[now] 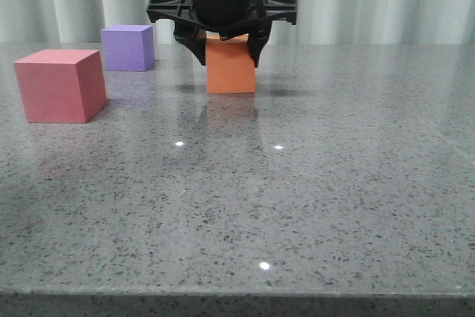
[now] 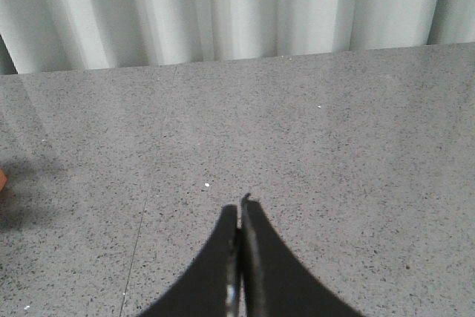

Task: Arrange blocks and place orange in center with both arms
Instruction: 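Lower the left gripper over the orange cube and close on it, then lift the orange cube and carry it toward the purple cube, then lower the orange cube between the pink and purple cubes, then open the left gripper and lift it away from the cubes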

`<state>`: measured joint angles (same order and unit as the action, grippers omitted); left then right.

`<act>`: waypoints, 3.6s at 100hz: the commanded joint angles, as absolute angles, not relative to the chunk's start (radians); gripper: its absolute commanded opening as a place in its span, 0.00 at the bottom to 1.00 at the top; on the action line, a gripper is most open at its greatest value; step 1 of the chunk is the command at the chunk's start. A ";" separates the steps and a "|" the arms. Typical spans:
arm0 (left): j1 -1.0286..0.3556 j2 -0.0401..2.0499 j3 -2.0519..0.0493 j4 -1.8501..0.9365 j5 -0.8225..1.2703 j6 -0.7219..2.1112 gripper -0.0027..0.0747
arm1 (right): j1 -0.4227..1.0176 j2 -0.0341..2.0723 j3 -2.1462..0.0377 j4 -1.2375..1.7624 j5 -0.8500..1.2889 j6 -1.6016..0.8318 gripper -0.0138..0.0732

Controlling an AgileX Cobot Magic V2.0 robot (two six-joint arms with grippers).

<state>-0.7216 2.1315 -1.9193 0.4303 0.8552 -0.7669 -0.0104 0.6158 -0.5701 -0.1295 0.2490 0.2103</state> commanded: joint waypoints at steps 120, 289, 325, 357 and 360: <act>-0.357 1.681 -1.598 0.135 0.676 -0.228 0.44 | -0.016 0.614 -0.597 -0.146 0.167 0.201 0.08; -0.348 1.843 -1.573 0.132 0.629 -0.221 0.94 | -0.016 0.614 -0.597 -0.146 0.167 0.201 0.08; -0.348 1.657 -1.561 0.127 0.624 -0.221 0.88 | -0.016 0.614 -0.597 -0.146 0.167 0.201 0.08; -0.304 1.284 -1.314 0.131 0.483 -0.221 0.88 | -0.016 0.614 -0.597 -0.146 0.167 0.201 0.08; -0.293 1.240 -1.284 0.131 0.475 -0.221 0.88 | -0.016 0.614 -0.597 -0.146 0.167 0.201 0.08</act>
